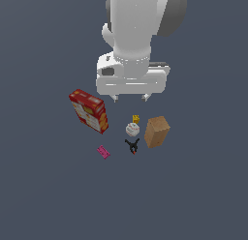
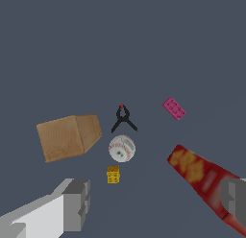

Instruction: Pick up a designated object from a clutter of objects.

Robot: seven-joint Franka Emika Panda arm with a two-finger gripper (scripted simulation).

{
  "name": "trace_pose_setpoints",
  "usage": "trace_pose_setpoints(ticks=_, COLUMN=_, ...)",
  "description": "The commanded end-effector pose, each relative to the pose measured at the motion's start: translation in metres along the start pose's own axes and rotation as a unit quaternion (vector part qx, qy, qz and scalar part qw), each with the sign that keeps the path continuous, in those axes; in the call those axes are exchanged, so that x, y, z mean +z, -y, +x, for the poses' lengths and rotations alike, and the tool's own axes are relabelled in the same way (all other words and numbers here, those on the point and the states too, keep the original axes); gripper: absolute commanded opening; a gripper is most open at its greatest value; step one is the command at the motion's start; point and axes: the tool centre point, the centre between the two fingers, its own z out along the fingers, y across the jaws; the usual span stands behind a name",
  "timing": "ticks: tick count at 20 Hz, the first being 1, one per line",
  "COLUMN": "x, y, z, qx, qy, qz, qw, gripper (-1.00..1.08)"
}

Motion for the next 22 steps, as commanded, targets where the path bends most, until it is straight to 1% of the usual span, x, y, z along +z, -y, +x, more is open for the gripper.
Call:
trace_pose_setpoints(ticks=1, x=0.000, y=0.000, z=0.000, qx=0.000, qy=0.000, qz=0.000, qw=1.0000, gripper=1.00)
trace_pose_setpoints(ticks=4, x=-0.002, y=-0.003, z=0.001, qx=0.003, qy=-0.003, qz=-0.002, qw=1.0000, gripper=1.00)
trace_pose_setpoints(ticks=9, x=-0.014, y=-0.018, z=0.007, qx=0.018, qy=-0.017, qz=-0.009, qw=0.9997, gripper=1.00)
trace_pose_setpoints(ticks=12, x=-0.016, y=-0.020, z=0.007, qx=0.020, qy=-0.019, qz=-0.010, qw=0.9996, gripper=1.00)
trace_pose_setpoints(ticks=17, x=-0.009, y=-0.018, z=0.008, qx=0.014, qy=-0.018, qz=-0.010, qw=0.9997, gripper=1.00)
trace_pose_setpoints(ticks=22, x=0.011, y=-0.015, z=0.008, qx=-0.005, qy=-0.017, qz=-0.011, qw=0.9998, gripper=1.00)
